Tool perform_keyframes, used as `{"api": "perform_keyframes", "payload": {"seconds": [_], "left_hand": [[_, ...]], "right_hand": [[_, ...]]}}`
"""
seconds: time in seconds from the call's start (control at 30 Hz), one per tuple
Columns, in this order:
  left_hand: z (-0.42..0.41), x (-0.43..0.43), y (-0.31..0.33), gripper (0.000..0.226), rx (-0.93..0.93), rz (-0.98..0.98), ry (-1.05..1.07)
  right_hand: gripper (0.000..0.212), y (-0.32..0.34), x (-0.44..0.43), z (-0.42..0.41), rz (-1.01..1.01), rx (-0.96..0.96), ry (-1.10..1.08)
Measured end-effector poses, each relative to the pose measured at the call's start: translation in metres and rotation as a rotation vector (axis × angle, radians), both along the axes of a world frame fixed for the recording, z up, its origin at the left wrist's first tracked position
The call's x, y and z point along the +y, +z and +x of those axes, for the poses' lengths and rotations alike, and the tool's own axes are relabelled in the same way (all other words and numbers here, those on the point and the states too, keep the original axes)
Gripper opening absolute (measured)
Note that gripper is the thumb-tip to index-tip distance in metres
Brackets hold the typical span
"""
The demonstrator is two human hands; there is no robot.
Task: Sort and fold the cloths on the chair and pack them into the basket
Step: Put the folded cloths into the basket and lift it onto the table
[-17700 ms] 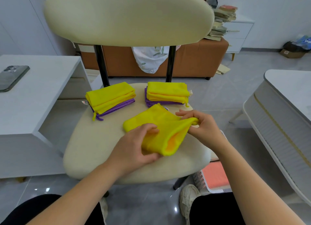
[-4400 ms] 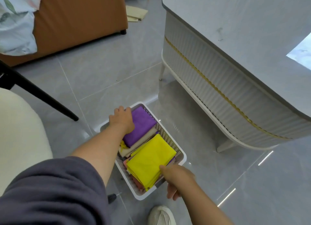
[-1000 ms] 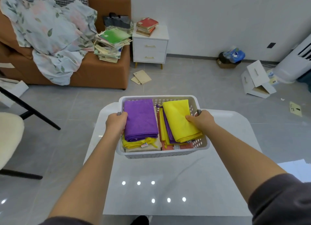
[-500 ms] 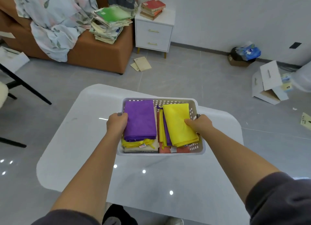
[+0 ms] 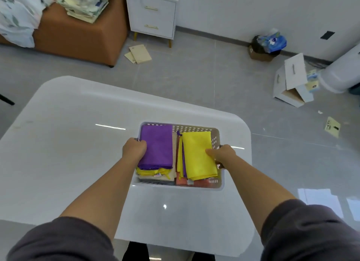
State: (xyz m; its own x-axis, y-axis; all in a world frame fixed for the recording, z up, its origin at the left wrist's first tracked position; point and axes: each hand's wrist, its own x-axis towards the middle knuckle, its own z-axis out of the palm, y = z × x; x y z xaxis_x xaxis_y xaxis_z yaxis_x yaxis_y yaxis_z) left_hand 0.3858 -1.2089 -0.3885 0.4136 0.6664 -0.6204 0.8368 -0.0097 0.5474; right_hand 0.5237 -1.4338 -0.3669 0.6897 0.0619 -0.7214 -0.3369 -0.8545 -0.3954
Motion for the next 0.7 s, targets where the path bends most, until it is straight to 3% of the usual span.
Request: {"api": "perform_keyframes", "payload": {"seconds": [0.13,0.23,0.37,0.47,0.53,0.63,0.7], "left_hand": [[0.022,-0.044,-0.024,0.037,-0.006,-0.006,0.016],[0.028,-0.075,-0.042,0.042,-0.028,0.000,0.039],[0.035,-0.104,-0.058,0.031,-0.062,0.016,0.054],[0.044,-0.110,-0.066,0.008,-0.090,-0.001,-0.008],[0.048,-0.112,-0.072,0.008,-0.107,0.017,-0.034],[0.049,-0.117,-0.078,0.021,0.005,0.089,-0.051],[0.045,-0.119,-0.078,0.029,0.217,0.191,-0.180]], "right_hand": [[0.038,-0.034,-0.042,0.029,-0.002,0.074,0.015],[0.029,-0.055,-0.068,0.040,-0.022,0.097,0.047],[0.026,-0.078,-0.095,0.055,-0.007,0.116,0.047],[0.021,-0.089,-0.106,0.063,-0.011,0.149,0.027],[0.018,-0.096,-0.111,0.069,-0.015,0.169,0.002],[0.023,-0.103,-0.111,0.084,0.001,0.107,0.006],[0.039,-0.103,-0.109,0.098,0.022,0.003,0.037]]}}
